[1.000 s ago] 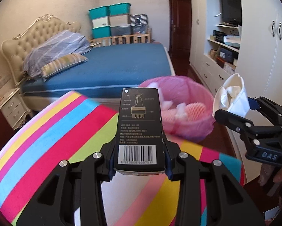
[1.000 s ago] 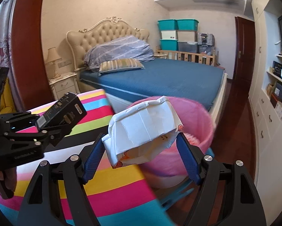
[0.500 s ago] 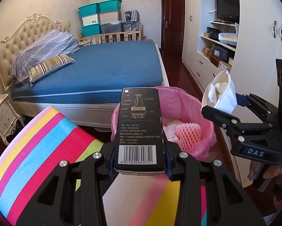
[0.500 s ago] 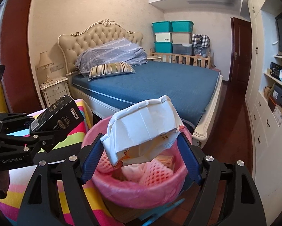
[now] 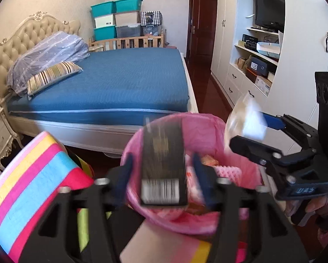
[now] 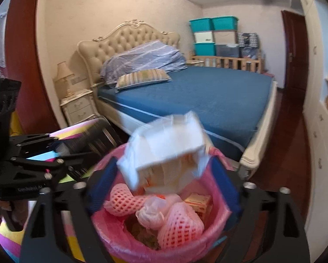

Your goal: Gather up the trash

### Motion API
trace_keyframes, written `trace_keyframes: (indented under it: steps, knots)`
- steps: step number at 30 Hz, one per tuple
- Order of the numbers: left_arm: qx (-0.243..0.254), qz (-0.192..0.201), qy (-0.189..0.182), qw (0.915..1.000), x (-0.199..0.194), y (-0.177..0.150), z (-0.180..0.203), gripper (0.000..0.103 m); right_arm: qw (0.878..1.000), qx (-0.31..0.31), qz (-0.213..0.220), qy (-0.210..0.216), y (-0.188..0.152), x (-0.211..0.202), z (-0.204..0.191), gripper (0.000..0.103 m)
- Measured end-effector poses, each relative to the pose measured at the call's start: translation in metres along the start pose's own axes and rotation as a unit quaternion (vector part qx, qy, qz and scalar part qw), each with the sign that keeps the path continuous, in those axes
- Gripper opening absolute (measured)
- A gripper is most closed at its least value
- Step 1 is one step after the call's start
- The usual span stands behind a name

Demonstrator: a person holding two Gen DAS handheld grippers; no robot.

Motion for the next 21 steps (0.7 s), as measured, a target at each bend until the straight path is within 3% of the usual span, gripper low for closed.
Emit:
trace_keyframes:
  steps: [4,11,21]
  knots:
    - [0.004,0.004,0.013,0.9999,-0.002,0.002,-0.004,0.074,1.0,0.015,0.01,-0.018,0.0,-0.014,0.012,0.085]
    - [0.006,0.026,0.043,0.9987,-0.032,-0.003,-0.012,0.098,0.996,0.019,0.013,-0.083,-0.021,-0.069,0.002,0.085]
    - [-0.004,0.089,0.08,0.9928,-0.125,-0.005,-0.03,0.098,0.99,0.035,0.02,-0.138,-0.025,-0.146,-0.037,0.085]
Point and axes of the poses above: each gripper's, at about its wrist camera, not at the fingertips, and x roughly the way its jaws point, z to its right, y to its top, the point moved 10 cm from there along x, roughly the way its jaws point
